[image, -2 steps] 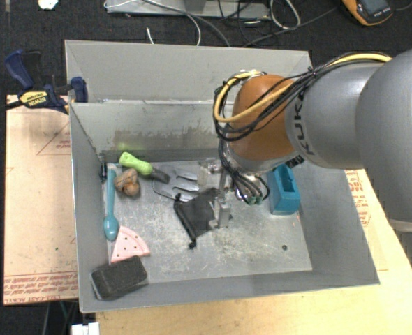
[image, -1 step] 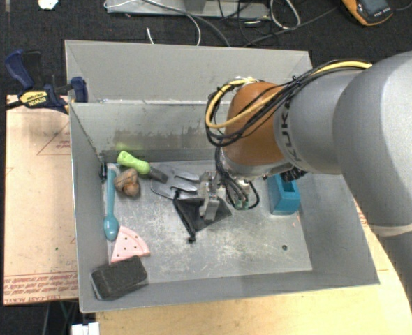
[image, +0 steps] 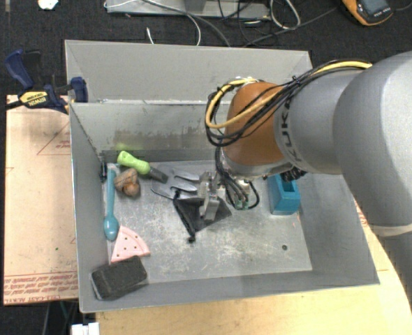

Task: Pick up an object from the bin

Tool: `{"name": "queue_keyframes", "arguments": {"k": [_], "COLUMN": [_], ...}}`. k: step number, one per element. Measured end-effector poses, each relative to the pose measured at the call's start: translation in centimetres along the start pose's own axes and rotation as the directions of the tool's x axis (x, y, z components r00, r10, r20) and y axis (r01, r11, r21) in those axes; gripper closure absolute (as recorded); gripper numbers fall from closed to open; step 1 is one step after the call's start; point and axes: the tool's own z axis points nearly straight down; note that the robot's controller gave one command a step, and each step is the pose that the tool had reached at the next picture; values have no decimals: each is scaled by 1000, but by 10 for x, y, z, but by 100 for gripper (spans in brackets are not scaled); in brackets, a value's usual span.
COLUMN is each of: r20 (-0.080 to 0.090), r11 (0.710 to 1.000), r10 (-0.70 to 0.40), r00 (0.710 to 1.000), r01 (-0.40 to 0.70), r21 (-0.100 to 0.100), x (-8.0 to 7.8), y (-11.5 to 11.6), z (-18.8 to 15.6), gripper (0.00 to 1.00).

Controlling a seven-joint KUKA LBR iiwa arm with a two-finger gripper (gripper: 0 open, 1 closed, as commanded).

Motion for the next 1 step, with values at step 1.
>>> {"name": "queue_keyframes", "arguments": {"k": [1], "r20": [-4], "r11": [1000], "r10": [-5], "r00": [1000], "r01": [5], "r21": [0], "x": [5], "y": [7], "z": [-63], "gripper": [100]}}
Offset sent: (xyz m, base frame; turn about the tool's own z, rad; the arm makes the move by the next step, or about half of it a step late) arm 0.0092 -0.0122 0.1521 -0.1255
